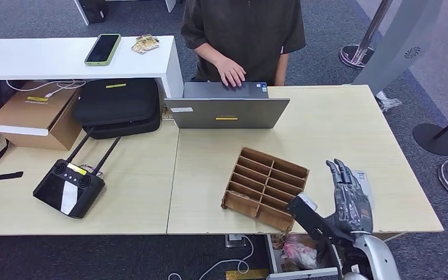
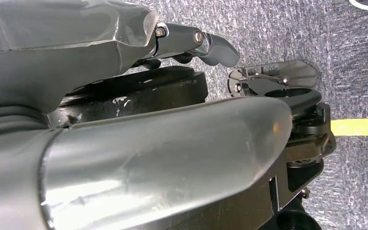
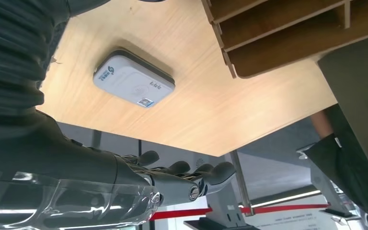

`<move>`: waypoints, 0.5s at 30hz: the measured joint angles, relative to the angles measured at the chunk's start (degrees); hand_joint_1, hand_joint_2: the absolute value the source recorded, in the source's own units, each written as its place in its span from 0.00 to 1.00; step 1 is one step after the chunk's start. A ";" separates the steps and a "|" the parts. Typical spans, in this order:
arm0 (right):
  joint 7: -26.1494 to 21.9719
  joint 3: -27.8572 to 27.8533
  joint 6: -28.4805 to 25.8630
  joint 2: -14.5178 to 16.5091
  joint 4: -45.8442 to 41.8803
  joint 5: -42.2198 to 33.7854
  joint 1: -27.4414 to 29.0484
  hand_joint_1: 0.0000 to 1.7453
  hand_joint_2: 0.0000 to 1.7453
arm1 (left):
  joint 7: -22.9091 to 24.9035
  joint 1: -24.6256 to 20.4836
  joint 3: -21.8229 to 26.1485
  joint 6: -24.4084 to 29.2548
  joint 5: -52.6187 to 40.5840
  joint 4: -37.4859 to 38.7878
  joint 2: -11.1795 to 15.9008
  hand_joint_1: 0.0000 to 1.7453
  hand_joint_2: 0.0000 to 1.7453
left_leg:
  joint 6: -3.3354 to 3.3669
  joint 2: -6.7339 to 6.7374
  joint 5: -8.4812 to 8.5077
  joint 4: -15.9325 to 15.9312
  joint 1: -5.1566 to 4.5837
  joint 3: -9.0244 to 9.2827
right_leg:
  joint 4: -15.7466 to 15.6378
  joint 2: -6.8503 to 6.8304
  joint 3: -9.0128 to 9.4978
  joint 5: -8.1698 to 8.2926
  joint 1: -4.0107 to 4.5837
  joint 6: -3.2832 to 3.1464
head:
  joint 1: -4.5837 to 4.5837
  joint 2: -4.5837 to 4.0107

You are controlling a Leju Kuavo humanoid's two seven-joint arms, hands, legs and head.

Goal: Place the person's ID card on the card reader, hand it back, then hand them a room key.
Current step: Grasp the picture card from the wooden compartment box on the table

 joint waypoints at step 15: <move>2.00 7.69 -1.09 -0.33 -0.53 1.49 1.90 0.00 1.00 | 1.81 -0.80 0.00 -0.77 0.57 0.00 0.24 0.00 0.00 | 0.00 0.00 0.00 0.00 0.00 0.00 | 0.00 0.01 0.00 0.00 0.00 0.00 | 0.00 0.00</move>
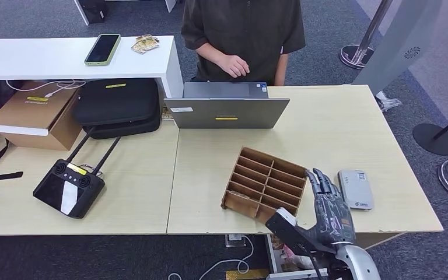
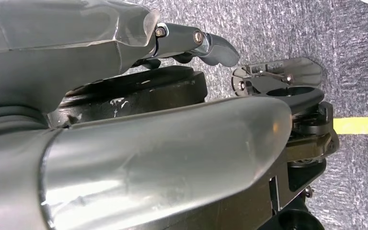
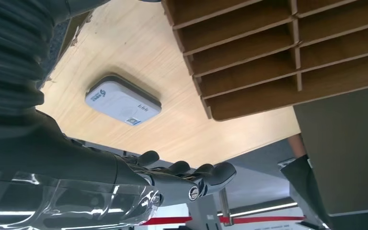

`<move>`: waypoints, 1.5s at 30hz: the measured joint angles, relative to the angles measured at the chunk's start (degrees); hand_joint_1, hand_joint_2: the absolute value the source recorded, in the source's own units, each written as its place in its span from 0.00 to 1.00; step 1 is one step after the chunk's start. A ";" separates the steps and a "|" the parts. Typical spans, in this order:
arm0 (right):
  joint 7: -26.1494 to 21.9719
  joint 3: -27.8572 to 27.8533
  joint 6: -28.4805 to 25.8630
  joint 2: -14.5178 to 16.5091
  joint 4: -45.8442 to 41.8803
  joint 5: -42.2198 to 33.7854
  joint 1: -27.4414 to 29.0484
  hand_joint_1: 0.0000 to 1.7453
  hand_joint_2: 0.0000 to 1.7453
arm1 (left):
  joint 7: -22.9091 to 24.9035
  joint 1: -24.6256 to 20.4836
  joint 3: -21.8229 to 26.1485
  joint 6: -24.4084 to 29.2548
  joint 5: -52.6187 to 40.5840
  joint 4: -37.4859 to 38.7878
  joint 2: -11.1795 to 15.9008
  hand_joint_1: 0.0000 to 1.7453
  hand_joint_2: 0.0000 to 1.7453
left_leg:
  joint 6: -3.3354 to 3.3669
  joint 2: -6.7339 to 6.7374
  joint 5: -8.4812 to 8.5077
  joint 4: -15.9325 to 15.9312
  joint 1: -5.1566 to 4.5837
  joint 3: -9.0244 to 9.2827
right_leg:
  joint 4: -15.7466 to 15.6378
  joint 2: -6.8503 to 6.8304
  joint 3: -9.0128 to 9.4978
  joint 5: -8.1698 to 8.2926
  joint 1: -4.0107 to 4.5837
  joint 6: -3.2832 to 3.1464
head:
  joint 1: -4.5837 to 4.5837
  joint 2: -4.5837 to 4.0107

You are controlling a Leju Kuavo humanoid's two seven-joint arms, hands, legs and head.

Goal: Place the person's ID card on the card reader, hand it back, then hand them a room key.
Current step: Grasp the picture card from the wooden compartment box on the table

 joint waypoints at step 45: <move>-2.96 9.43 1.53 6.67 18.00 0.72 -11.93 0.00 1.00 | 10.43 -0.62 0.19 -7.13 0.96 0.02 3.57 0.00 0.00 | -0.05 0.04 0.00 -0.02 0.03 0.00 | 0.04 0.01 0.02 -0.01 0.04 -0.02 | 0.02 0.00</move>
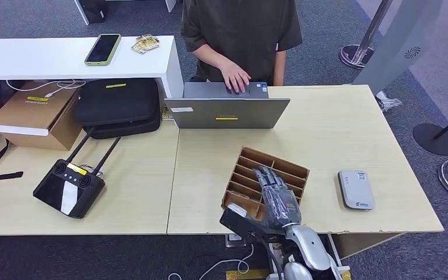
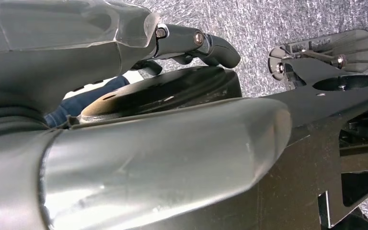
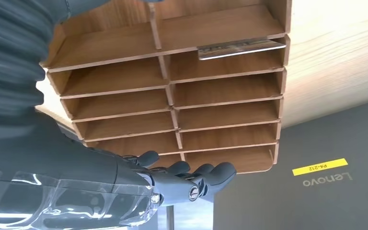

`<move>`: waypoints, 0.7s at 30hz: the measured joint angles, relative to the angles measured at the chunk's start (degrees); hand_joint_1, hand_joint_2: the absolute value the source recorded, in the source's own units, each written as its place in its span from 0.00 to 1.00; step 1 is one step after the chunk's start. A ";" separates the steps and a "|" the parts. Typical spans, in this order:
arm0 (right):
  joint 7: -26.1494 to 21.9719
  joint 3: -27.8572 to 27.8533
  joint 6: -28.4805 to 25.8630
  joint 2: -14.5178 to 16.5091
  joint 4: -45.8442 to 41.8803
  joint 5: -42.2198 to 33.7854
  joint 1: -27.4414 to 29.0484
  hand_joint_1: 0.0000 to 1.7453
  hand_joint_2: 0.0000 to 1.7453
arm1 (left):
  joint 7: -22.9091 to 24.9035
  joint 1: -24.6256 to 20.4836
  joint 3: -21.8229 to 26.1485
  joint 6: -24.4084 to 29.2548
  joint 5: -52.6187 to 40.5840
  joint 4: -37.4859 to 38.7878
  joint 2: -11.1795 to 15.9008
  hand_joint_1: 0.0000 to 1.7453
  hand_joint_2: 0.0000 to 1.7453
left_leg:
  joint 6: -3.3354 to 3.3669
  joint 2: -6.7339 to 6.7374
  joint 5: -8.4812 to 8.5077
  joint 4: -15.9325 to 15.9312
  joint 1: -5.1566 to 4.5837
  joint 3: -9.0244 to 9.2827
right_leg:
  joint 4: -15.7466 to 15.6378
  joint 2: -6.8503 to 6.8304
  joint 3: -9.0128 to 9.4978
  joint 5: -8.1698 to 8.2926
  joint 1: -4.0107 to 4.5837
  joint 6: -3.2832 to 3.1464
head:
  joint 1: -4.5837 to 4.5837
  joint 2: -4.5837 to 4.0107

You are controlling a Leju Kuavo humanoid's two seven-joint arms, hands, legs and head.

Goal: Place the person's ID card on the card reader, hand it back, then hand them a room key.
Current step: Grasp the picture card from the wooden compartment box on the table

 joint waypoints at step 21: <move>0.31 -1.08 -3.99 3.21 4.97 3.03 -0.74 0.00 1.00 | 0.95 -0.16 0.62 0.05 -0.02 0.00 0.07 0.00 0.00 | 0.00 0.01 0.00 0.00 0.00 0.00 | 0.00 0.01 -0.01 0.00 0.00 0.00 | 0.01 0.00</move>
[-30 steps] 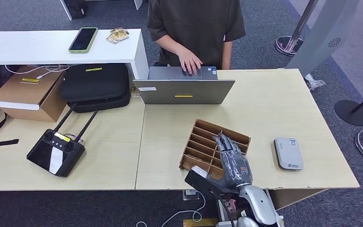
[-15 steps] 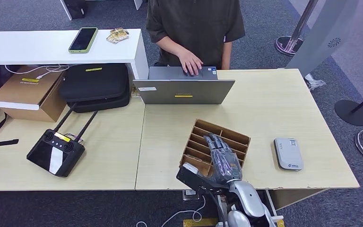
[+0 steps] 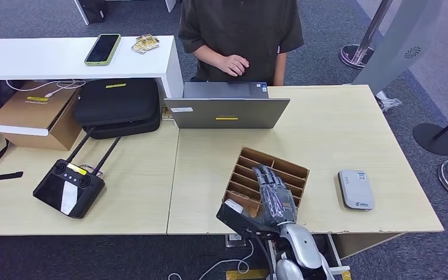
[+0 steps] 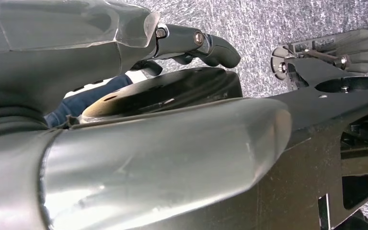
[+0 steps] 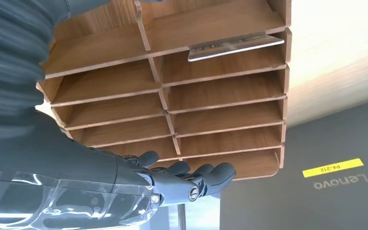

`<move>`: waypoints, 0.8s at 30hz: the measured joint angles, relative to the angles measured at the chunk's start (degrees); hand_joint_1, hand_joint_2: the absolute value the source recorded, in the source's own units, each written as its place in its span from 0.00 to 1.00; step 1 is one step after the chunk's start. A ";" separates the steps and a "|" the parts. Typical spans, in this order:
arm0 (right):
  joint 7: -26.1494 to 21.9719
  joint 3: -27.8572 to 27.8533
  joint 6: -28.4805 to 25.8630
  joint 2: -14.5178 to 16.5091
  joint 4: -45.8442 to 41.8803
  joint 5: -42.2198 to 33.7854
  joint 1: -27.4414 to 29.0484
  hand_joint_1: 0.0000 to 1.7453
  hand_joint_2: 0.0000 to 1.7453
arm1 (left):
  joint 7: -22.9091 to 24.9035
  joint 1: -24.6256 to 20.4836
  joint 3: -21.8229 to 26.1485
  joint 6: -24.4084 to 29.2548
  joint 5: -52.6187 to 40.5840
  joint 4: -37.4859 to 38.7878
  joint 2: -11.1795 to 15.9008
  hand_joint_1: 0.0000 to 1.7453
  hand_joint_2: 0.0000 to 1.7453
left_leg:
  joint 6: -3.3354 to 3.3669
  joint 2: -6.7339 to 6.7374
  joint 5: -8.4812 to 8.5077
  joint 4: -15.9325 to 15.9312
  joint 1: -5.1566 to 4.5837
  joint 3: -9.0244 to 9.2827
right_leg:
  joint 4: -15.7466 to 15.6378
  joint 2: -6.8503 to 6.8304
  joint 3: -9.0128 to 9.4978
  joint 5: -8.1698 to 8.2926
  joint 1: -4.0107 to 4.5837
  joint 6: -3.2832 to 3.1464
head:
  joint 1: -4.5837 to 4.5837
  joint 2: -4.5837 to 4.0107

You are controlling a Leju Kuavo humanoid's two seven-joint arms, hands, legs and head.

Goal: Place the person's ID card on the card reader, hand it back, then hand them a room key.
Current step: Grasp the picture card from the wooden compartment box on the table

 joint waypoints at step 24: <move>-0.02 -0.44 -5.03 2.06 5.98 1.99 -1.98 0.00 1.00 | -5.25 -1.34 0.33 4.02 0.31 -0.03 -2.40 0.00 0.00 | 0.00 -0.01 0.01 0.01 -0.03 0.03 | -0.01 0.05 -0.02 0.02 -0.04 0.00 | -0.01 0.00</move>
